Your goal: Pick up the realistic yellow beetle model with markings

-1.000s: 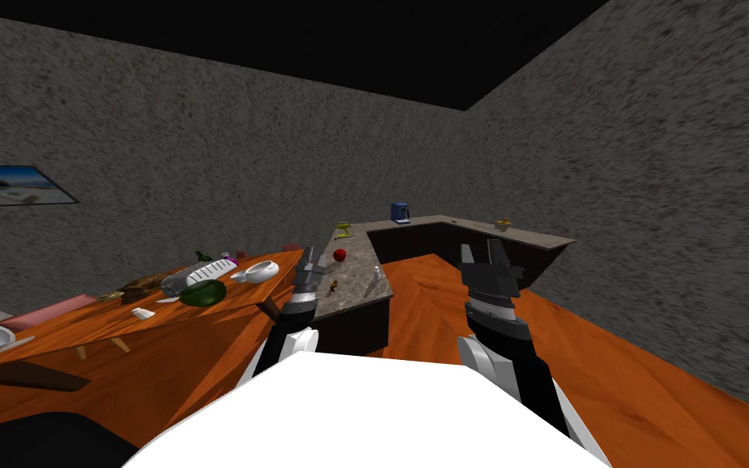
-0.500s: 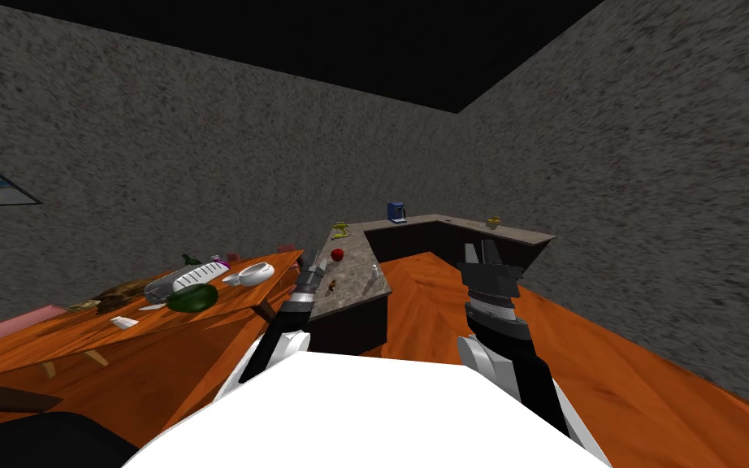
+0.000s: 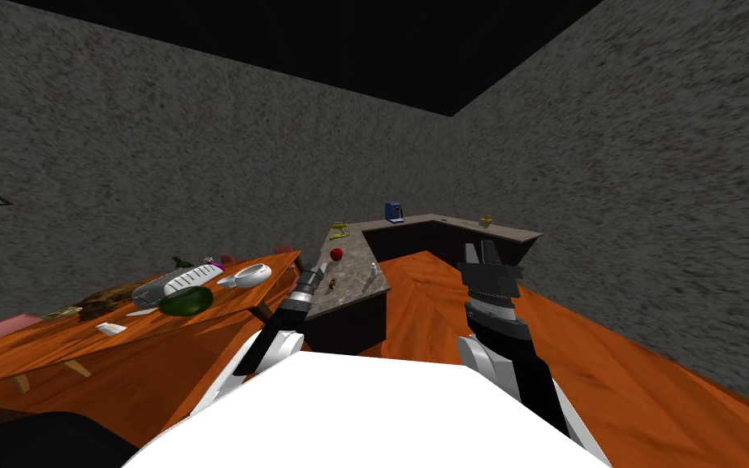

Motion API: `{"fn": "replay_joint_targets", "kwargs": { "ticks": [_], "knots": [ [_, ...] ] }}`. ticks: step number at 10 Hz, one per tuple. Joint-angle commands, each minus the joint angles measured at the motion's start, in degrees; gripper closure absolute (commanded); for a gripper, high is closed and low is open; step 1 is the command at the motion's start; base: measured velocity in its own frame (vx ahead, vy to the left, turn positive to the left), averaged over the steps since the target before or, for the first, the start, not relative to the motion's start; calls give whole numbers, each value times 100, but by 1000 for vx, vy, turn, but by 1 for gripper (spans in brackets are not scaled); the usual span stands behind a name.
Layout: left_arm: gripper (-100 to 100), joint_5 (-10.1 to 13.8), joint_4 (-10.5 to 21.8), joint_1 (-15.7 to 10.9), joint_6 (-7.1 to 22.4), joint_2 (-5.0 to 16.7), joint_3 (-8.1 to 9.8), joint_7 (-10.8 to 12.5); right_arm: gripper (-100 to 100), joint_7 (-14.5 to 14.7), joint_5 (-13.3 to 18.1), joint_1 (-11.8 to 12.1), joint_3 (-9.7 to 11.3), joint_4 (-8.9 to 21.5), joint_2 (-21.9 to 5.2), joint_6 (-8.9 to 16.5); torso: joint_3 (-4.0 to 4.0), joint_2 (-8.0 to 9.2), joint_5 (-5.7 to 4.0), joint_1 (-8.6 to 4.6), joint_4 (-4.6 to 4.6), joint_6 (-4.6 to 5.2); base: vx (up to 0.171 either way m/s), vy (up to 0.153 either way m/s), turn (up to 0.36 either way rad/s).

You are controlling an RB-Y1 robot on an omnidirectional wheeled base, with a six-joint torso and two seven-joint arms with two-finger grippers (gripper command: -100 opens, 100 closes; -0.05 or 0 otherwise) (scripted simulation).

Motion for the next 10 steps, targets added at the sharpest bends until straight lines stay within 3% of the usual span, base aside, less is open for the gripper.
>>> {"fn": "replay_joint_targets", "kwargs": {
  "ticks": [1, 2, 5, 6, 9, 10],
  "knots": [
    [-100, 58, 23, -19, 286, 268, 78, -40, 0, 0, 0, 0, 0, 0, 0, 0, 0, 0, 0, 0, 0, 0, -59, 23, -104],
    [-100, 58, 23, -19, 382, 268, 78, -40, 0, 0, 0, 0, 0, 0, 0, 0, 3, 5, 1, 2, 1, 0, -48, 14, -50],
    [-100, 150, 34, -32, 857, 647, 201, -83, 0, 0, 0, 0, 0, 0, 0, 0, -1, -2, 0, 0, 0, -1, -39, 14, -72],
    [-100, 150, 34, -32, 887, 647, 201, -83, 0, 0, 0, 0, 0, 0, 0, 0, -1, -2, 0, 1, 0, 0, -31, 12, -36],
    [-100, 257, 56, -44, 1356, 1031, 323, -125, 0, 0, 0, 0, 0, 0, 0, 0, -2, -4, 0, -3, -1, -1, -36, 8, -68],
    [-100, 257, 56, -44, 1410, 1031, 323, -125, 0, 0, 0, 0, 0, 0, 0, 0, -2, -3, 0, -2, -1, 0, -32, 8, -40]
  ]
}}
